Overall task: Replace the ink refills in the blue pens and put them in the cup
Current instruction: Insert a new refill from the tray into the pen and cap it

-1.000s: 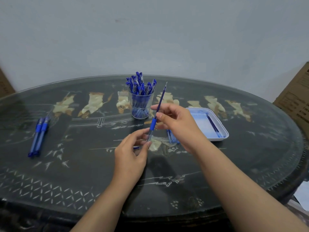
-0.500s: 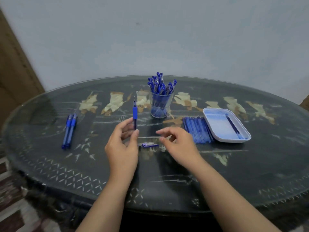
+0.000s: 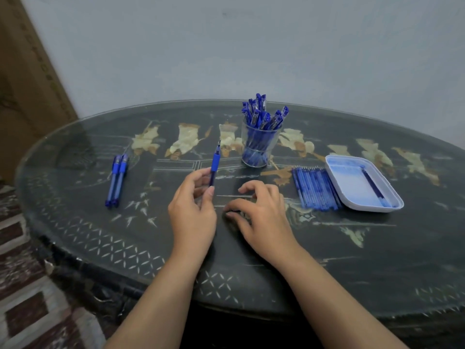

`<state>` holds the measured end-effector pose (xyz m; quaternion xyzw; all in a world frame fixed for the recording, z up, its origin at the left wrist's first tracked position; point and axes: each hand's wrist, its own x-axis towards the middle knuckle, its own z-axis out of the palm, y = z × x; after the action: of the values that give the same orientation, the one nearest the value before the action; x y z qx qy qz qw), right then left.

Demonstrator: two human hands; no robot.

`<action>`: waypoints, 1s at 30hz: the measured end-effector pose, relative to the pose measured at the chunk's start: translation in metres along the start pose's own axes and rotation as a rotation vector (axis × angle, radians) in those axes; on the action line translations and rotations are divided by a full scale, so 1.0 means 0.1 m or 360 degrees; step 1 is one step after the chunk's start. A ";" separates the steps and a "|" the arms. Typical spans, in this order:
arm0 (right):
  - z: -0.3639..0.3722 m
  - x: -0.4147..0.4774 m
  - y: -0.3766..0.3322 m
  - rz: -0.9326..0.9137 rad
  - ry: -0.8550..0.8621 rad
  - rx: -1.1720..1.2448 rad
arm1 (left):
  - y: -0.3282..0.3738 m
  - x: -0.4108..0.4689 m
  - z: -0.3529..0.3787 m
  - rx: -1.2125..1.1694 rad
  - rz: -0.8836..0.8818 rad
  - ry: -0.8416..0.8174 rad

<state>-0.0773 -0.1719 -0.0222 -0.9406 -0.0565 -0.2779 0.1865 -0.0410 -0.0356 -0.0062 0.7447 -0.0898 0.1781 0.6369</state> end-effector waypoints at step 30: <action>-0.72 0.22 0.00 0.0851 0.0217 0.1635 | -0.06 0.02 0.09 0.0283 0.0405 -0.0359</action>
<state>-0.0944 -0.1987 0.0457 -0.6910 0.0677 -0.2181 0.6858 -0.0360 -0.0431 -0.0126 0.7960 -0.2380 0.1797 0.5267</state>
